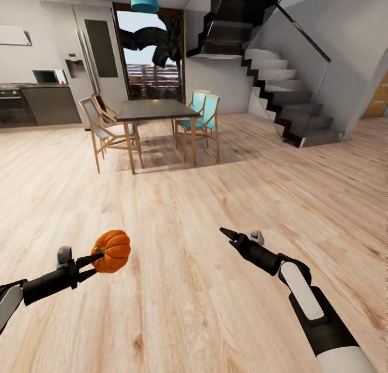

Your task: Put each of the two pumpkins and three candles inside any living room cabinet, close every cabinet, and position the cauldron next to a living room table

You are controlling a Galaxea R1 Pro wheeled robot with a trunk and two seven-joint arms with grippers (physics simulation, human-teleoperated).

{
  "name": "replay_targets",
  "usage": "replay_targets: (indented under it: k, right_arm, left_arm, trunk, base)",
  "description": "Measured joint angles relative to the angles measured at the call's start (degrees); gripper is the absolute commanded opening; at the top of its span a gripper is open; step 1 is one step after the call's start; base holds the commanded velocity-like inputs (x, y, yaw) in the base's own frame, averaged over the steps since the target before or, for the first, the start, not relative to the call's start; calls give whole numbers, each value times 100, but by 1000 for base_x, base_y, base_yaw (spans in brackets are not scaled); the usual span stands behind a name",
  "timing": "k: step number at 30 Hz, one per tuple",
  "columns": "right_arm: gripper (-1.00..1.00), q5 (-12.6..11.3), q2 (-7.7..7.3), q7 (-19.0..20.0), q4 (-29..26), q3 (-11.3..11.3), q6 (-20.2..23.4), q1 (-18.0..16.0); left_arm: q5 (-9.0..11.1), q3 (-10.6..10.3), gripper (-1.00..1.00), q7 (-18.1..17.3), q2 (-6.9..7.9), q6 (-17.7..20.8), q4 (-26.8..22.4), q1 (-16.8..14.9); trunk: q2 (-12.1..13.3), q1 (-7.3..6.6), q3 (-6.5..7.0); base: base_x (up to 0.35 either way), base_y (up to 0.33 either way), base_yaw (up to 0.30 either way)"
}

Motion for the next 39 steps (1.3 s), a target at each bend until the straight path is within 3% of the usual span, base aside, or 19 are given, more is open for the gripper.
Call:
replay_targets:
  k: [39]
  right_arm:
    - [100, -8, 6, 4, 196, -53, -5, 0]
  left_arm:
    - [20, 6, -100, -9, 5, 1, 0, -2]
  trunk:
    - [0, 0, 0]
  base:
    - [336, 0, -287]
